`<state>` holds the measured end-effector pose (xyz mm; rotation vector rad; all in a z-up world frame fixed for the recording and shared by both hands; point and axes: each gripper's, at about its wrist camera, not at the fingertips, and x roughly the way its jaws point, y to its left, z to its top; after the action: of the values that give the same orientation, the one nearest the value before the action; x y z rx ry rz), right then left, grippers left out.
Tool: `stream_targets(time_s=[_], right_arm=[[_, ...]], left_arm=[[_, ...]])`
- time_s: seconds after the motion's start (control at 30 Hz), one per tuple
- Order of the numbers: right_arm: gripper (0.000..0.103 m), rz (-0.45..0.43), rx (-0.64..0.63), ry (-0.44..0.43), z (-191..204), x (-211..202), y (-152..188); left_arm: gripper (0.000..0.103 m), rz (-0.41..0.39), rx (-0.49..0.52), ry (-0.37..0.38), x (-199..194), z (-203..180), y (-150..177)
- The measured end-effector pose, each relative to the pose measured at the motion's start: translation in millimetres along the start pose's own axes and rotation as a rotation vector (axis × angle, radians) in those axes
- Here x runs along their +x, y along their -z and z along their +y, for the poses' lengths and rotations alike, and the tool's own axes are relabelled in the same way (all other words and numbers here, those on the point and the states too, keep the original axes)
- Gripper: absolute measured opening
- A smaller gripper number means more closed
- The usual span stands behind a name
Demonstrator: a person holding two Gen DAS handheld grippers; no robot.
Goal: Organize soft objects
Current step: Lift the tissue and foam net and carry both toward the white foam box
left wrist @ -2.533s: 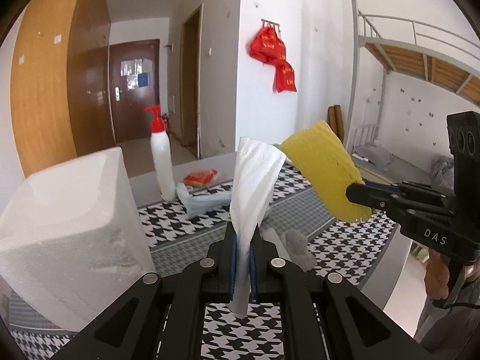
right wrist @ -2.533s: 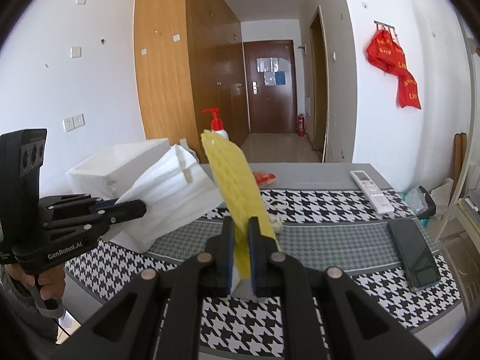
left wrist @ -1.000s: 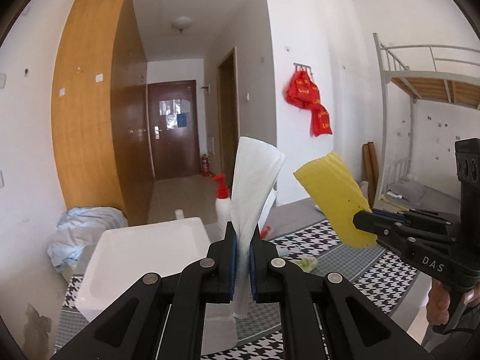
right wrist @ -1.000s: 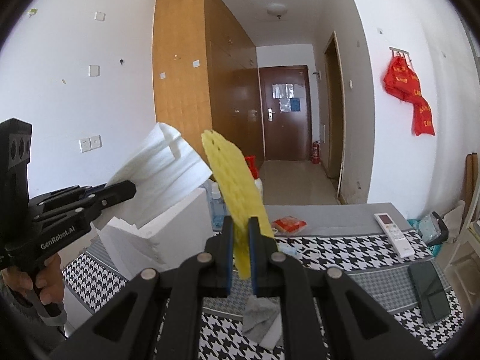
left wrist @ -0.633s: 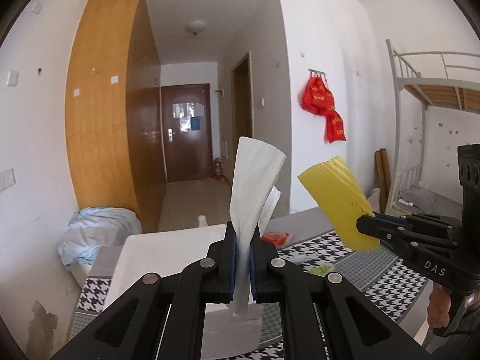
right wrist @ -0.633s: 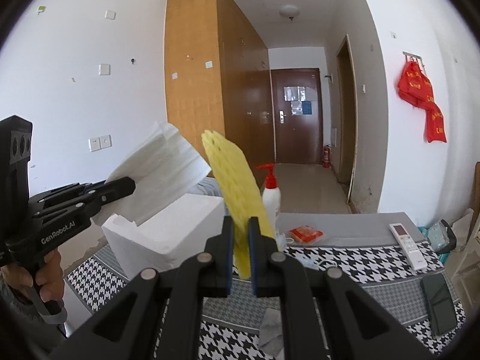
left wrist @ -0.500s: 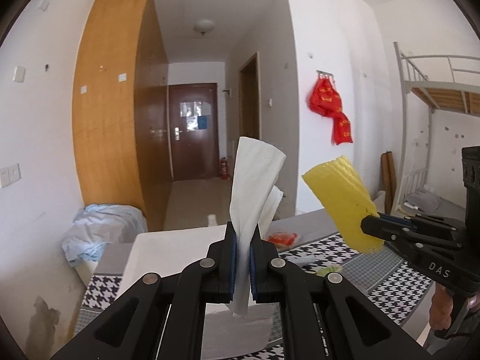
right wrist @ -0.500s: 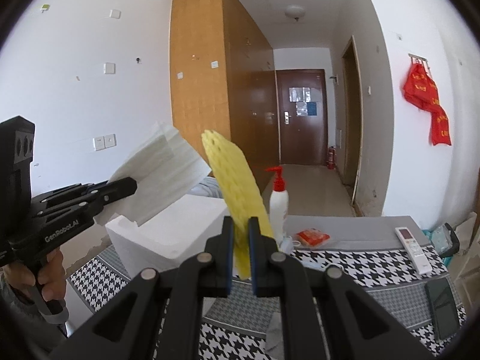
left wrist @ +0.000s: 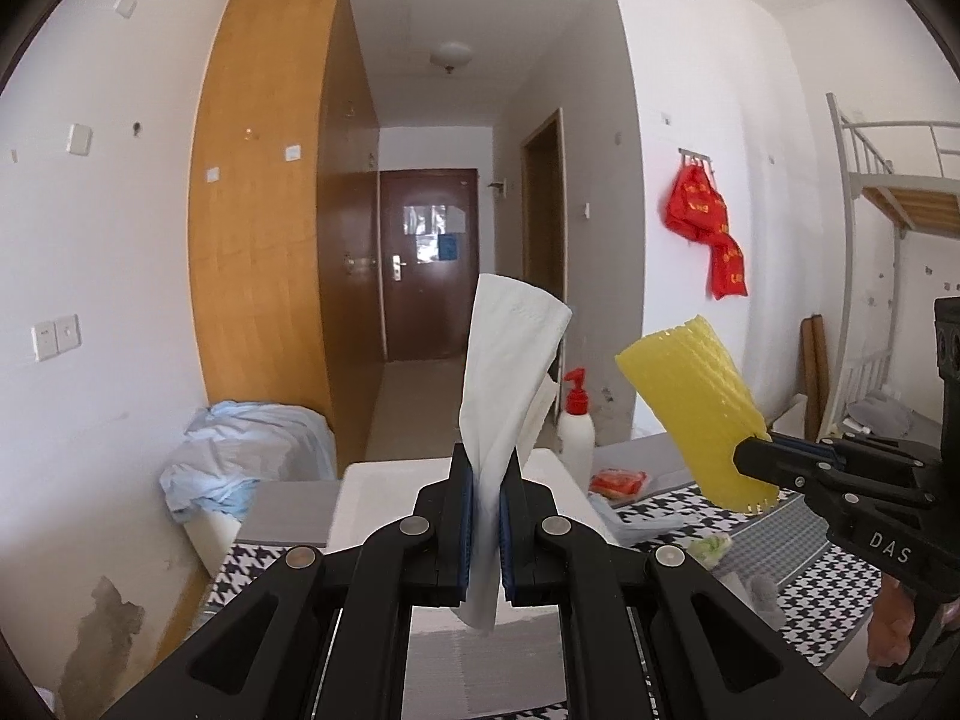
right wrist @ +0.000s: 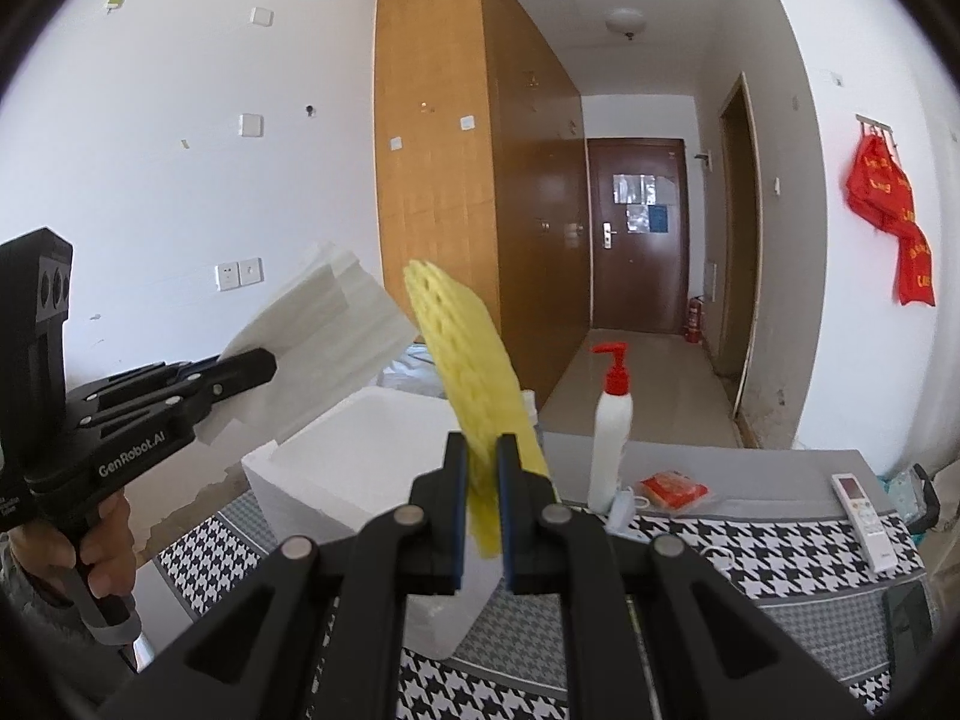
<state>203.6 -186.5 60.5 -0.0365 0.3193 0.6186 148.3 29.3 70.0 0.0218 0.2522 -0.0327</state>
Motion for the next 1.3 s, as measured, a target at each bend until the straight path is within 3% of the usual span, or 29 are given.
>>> stream_targets(time_s=[0.43,1.3], right_arm=[[0.012,0.024,-0.020,-0.050,25,24,-10],[0.012,0.100,-0.042,-0.110,65,71,-21]], left_arm=[[0.008,-0.002,-0.030,-0.090,-11,31,0],[0.008,0.001,-0.072,-0.181,-22,67,8]])
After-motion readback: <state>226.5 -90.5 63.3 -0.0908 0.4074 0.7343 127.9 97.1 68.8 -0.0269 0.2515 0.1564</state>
